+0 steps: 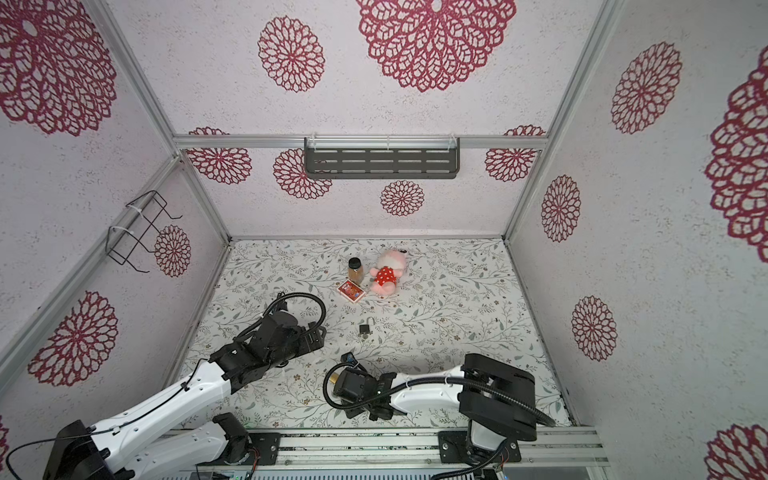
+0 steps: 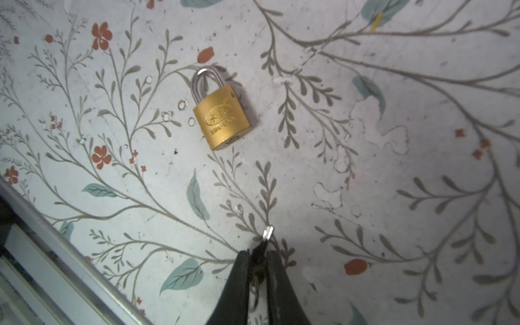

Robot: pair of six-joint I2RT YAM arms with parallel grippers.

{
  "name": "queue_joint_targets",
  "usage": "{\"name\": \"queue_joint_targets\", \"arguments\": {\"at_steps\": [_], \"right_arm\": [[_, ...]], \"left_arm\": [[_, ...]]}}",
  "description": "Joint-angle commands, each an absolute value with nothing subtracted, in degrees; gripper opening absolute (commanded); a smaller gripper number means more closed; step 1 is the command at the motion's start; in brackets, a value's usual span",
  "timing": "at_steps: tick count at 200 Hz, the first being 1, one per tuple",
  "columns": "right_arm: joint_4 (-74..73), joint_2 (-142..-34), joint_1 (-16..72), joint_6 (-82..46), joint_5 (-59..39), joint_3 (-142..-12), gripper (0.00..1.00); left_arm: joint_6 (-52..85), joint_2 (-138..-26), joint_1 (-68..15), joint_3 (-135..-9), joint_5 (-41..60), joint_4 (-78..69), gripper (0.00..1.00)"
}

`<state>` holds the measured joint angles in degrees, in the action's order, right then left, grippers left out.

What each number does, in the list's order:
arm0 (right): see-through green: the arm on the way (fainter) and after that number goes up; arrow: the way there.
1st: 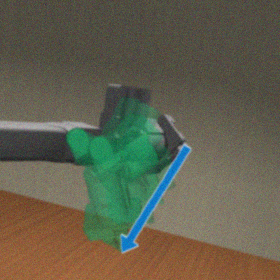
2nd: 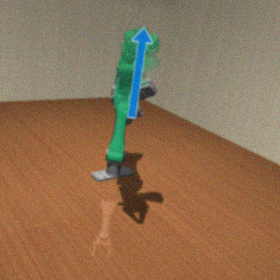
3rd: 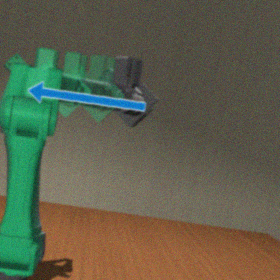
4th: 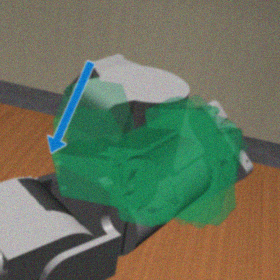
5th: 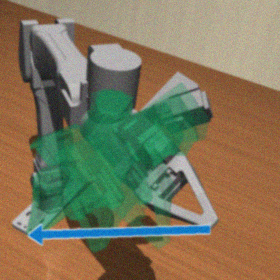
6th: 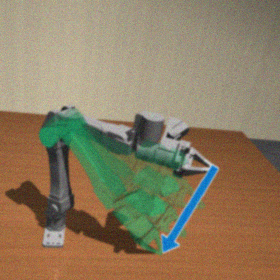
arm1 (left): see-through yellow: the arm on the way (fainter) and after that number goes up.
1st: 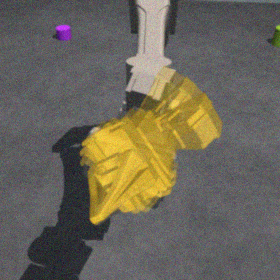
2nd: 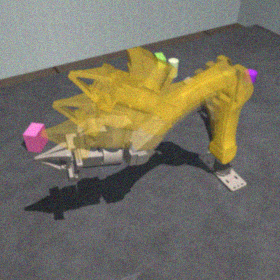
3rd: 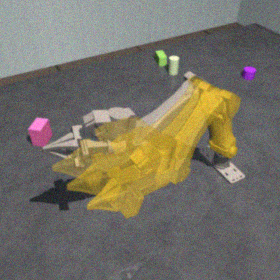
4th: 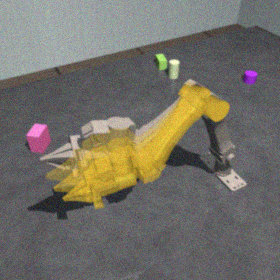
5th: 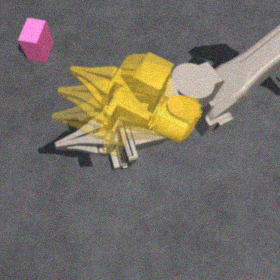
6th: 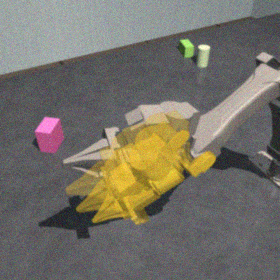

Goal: Unlock with the key

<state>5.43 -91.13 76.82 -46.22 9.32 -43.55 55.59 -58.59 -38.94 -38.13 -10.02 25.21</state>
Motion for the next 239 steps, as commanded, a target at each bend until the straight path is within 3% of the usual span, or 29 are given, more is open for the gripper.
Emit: {"name": "queue_joint_targets", "arguments": {"at_steps": [1, 63, 239], "right_arm": [[6.51, -91.69, 77.21, -46.74, 10.31, -43.13, 0.11], [6.02, -90.32, 76.87, -46.27, 12.73, -42.0, 0.0], [-0.24, -69.27, 66.78, -40.88, 13.18, -32.46, 0.0]], "left_arm": [[55.8, -58.89, -38.41, -38.67, -9.78, 24.16, 0.98], [56.81, -59.3, -38.32, -39.19, -8.89, 23.95, 0.97], [65.92, -58.08, -38.32, -41.89, -2.63, 16.72, 0.97]]}}
